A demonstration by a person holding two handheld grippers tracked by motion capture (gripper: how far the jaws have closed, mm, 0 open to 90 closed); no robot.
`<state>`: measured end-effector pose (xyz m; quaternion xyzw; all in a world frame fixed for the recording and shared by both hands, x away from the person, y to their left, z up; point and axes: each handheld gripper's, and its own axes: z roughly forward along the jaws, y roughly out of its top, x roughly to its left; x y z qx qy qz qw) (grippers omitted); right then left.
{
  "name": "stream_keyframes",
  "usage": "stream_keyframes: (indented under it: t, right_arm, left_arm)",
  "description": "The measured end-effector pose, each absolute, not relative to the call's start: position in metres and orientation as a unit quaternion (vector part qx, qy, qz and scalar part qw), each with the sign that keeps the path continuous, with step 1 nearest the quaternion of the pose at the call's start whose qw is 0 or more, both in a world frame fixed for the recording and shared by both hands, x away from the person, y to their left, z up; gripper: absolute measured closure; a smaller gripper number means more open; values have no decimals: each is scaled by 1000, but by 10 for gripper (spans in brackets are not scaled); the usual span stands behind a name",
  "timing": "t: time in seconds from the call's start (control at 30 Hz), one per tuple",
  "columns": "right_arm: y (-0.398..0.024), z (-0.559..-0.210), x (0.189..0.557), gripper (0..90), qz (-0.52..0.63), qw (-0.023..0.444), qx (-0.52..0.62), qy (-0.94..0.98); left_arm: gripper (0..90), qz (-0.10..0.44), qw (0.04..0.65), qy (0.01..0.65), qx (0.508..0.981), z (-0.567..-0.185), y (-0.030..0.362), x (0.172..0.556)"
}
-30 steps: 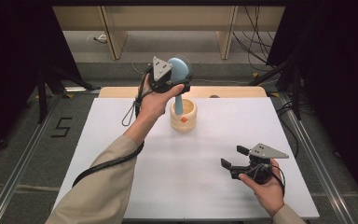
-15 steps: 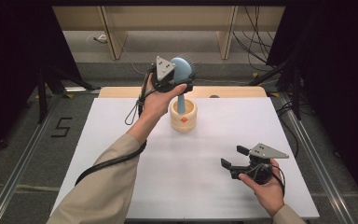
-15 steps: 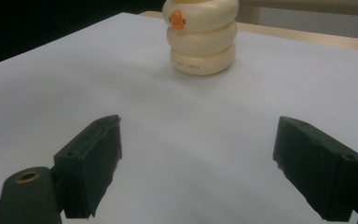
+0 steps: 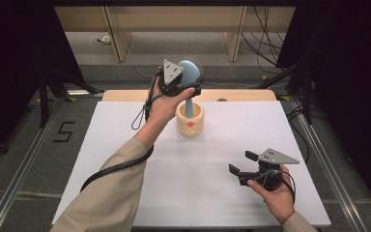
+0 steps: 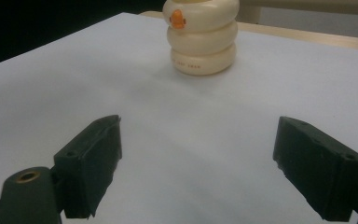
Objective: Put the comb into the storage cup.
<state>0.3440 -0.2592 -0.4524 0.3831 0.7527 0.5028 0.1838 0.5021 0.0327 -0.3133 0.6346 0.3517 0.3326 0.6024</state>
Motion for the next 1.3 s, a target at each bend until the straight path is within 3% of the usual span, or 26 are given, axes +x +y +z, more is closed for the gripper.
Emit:
stream_keyframes:
  t: [1.3]
  right_arm:
    - [-260, -453, 344, 163, 506, 182, 384, 751]
  left_arm:
    - [193, 327, 602, 349, 640, -322, 29, 508]
